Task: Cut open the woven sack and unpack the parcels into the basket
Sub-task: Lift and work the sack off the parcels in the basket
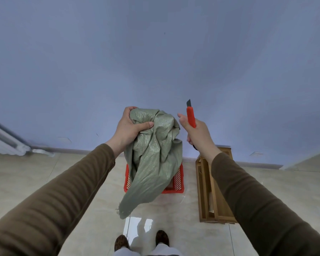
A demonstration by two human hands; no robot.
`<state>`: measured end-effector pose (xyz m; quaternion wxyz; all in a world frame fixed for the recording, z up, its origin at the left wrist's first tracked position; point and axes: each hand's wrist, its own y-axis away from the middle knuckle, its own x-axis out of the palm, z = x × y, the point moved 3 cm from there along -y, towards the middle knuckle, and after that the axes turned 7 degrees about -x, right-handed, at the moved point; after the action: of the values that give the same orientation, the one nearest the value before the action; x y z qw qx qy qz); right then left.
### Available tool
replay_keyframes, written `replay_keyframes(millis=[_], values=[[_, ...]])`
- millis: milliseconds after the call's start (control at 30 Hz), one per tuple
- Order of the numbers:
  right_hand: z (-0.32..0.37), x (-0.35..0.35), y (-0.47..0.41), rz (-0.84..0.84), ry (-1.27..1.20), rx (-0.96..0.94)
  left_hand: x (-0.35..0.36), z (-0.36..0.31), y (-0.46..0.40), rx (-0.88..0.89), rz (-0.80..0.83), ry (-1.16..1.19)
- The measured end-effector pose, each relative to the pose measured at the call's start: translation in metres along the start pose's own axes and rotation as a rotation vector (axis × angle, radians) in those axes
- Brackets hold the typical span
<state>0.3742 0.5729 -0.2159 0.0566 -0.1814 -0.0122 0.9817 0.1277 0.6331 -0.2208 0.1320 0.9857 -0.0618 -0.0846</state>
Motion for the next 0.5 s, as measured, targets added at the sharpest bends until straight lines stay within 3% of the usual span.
replay_keyframes(millis=[167,267,333,400,500], values=[[0.000,0.028,0.001,0.282,-0.052,-0.037,0.007,-0.004,0.000,-0.041,0.047,0.014],[-0.005,0.036,0.001,0.388,-0.218,0.008,0.013,-0.007,0.001,-0.108,0.081,0.062],[-0.010,0.040,0.002,0.427,-0.193,0.021,0.017,-0.008,0.004,-0.140,0.102,0.145],[-0.013,0.042,0.000,0.358,-0.164,0.049,0.022,-0.010,0.008,-0.158,0.116,0.196],[-0.014,0.039,-0.004,0.184,-0.255,0.101,0.026,-0.012,0.012,-0.132,0.107,0.076]])
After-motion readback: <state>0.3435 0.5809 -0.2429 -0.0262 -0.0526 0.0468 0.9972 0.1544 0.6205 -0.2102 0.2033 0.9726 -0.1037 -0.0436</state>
